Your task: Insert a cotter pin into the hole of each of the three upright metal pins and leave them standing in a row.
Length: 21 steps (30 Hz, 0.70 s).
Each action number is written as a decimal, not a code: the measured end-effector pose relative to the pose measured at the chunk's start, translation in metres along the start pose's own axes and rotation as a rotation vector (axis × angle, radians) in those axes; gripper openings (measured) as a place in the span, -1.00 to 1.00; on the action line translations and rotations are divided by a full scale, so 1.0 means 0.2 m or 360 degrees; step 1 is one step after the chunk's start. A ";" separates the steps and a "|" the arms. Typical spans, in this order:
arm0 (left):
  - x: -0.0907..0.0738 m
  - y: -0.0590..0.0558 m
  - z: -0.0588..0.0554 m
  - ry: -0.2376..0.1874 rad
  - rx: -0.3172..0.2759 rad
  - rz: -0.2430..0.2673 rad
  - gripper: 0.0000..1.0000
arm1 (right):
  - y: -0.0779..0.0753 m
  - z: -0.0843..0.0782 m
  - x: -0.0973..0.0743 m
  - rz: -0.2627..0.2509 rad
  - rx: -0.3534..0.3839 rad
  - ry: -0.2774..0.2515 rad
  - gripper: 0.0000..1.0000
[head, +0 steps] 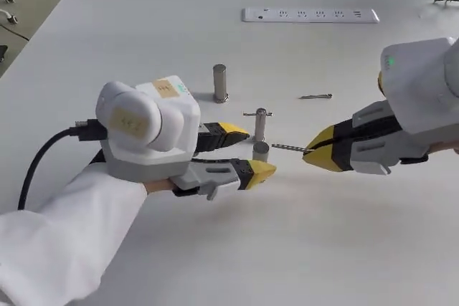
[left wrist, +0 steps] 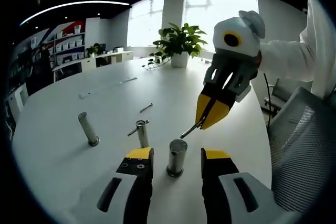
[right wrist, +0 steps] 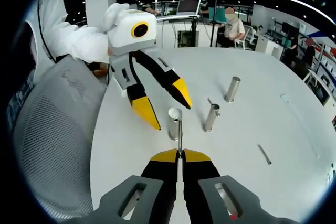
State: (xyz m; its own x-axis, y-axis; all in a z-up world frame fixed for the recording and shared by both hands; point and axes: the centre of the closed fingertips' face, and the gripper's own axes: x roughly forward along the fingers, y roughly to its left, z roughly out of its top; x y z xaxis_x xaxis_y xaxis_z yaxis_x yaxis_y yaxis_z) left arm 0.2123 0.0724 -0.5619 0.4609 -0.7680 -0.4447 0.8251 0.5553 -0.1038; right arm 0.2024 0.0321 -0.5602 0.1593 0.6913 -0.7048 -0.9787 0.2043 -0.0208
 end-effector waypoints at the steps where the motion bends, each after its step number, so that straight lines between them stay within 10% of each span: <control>1: 0.01 0.00 -0.01 -0.0005 -0.0028 -0.0003 -0.31 | 0.00 0.00 0.00 0.0008 -0.0006 0.0005 -1.00; 21: 0.08 0.01 -0.11 -0.0013 -0.0181 -0.0022 -0.73 | 0.01 -0.02 0.02 0.0051 -0.0040 0.0048 -1.00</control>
State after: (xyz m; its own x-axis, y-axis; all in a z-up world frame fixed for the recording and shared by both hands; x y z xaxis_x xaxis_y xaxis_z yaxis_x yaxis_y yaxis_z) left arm 0.2150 0.0679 -0.5889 0.4529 -0.7782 -0.4352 0.7892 0.5770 -0.2104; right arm 0.2003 0.0332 -0.5658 0.1242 0.6759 -0.7264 -0.9862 0.1649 -0.0152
